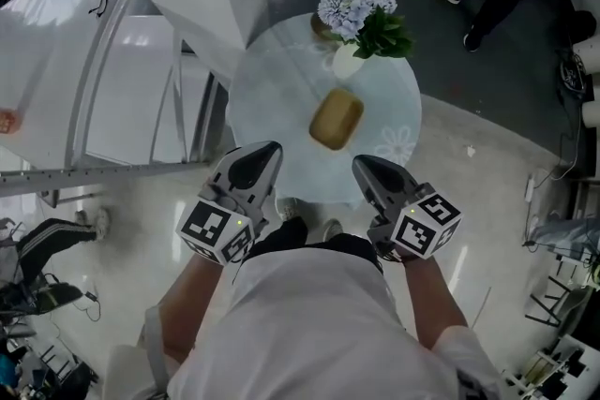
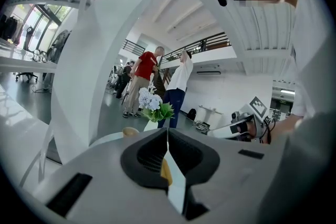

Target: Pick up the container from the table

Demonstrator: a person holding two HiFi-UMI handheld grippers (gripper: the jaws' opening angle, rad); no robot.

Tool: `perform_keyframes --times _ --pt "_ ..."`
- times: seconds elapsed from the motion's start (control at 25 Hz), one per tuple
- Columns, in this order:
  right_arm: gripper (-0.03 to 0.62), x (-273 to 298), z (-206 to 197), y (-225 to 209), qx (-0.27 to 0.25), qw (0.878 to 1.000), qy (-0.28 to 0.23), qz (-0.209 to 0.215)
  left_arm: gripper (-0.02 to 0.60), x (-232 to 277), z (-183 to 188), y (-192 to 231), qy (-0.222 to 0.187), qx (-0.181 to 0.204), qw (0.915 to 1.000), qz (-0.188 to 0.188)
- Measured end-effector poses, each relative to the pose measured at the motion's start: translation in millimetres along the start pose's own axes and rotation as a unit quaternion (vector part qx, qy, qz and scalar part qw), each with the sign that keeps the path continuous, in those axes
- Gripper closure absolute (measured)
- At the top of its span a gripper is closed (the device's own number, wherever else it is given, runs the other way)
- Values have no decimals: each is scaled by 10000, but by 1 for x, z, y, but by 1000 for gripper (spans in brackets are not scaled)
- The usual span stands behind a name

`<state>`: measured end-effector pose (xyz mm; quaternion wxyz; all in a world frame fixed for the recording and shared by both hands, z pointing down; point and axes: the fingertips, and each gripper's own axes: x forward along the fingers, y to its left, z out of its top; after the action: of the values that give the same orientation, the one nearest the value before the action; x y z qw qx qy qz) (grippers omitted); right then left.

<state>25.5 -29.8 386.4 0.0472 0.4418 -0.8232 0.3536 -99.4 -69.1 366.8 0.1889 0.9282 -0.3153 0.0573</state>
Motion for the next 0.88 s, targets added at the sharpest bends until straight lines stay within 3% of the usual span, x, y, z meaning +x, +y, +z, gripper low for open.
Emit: perform_keyframes --times 0.44,0.88 --pt "572 13 8 -23 12 9999 111 32 558 25 -9 15 139 -79 9998 103" --pt "572 36 17 -67 -30 9978 531 402 558 73 -31 30 394 -223 9972 601"
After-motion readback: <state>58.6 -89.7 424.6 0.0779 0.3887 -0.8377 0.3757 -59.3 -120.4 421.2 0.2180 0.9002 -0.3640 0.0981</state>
